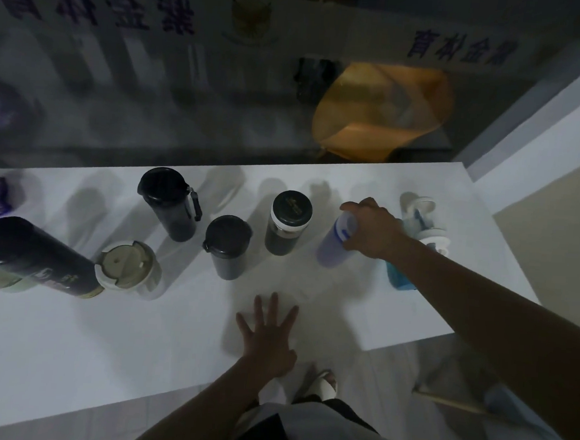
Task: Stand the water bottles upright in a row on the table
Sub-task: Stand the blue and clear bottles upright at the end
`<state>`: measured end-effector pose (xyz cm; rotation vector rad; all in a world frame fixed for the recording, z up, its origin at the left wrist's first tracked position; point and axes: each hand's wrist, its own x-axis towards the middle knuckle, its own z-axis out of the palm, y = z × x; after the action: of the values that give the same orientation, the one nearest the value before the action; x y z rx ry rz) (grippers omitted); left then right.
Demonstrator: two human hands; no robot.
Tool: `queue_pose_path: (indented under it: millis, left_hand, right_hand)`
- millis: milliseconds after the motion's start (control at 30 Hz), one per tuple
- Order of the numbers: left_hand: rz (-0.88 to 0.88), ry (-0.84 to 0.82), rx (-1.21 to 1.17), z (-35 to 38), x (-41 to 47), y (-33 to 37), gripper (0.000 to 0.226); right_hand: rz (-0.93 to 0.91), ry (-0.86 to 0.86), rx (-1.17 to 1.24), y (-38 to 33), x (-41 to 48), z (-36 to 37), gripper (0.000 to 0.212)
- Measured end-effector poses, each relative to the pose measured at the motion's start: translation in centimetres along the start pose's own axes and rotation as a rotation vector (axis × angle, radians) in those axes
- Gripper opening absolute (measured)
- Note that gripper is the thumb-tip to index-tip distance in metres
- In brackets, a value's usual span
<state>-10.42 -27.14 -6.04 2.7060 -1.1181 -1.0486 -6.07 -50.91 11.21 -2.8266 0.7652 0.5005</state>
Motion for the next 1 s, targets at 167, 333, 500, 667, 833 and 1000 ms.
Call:
queue_pose_path:
  millis: [167,333,500,667,833,1000]
  left_hand:
    - [0.019,-0.08,-0.04,-1.2,0.4,1.8,0.082]
    - [0.132,-0.085,-0.132,-2.3,1.7,5.1,0.079]
    - [0.173,-0.031,-0.226,-3.6,3.8,10.0,0.076]
    - [0.085,0.035,-0.487,-4.8,6.6,16.7,0.082]
    - [-0.143,0.076,-0.836,-5.1,9.8,23.0,0.104]
    - [-0.354,0.177,-1.055,-5.4,12.9,28.4,0.11]
  right_hand:
    - [0.014,0.025,0.199,2.0,-0.5,-1.1,0.082]
    - [0.071,0.169,0.455,7.2,-2.6,-3.7,0.058]
    - [0.22,0.297,0.646,14.8,-4.5,-3.3,0.054]
    - [0.244,0.337,0.659,21.2,-6.3,-0.1,0.04]
    - [0.285,0.281,0.703,26.9,-5.1,6.1,0.05]
    - [0.223,0.178,0.74,30.9,-3.4,9.6,0.063]
